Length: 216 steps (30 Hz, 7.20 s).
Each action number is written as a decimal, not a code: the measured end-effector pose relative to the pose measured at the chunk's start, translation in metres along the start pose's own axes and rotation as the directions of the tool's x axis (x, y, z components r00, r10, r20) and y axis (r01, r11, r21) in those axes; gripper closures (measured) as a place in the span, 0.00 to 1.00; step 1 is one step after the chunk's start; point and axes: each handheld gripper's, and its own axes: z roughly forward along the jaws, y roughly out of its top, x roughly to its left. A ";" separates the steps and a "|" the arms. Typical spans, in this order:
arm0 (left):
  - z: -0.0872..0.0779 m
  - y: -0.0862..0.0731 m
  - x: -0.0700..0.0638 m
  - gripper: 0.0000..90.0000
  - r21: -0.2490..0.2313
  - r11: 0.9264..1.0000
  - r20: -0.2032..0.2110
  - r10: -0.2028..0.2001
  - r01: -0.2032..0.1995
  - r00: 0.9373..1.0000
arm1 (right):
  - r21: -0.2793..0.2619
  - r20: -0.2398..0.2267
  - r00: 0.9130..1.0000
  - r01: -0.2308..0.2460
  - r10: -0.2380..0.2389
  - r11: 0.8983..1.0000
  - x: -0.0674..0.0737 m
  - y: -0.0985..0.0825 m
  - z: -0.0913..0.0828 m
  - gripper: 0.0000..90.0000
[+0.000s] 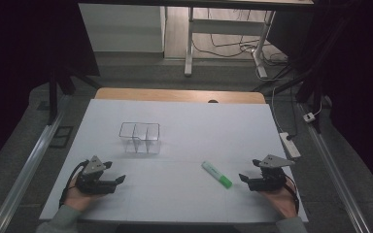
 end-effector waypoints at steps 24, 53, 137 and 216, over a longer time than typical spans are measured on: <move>-0.002 0.000 0.002 0.28 -0.003 1.000 -0.013 -0.016 0.016 1.000 | 0.026 -0.013 1.000 -0.006 0.007 1.000 0.001 0.000 0.004 0.24; 0.009 0.025 0.045 0.30 0.006 0.994 -0.078 -0.105 0.105 0.991 | 0.030 -0.011 1.000 -0.011 0.011 0.999 0.000 0.000 0.005 0.24; 0.072 0.065 0.065 0.99 0.016 0.994 0.007 -0.108 0.108 0.994 | 0.030 -0.012 1.000 -0.010 0.011 1.000 0.001 0.000 0.006 0.25; 0.126 0.113 0.002 0.99 0.048 0.998 0.155 0.019 -0.027 0.988 | 0.046 -0.013 1.000 -0.008 0.009 0.999 0.001 -0.001 0.008 0.25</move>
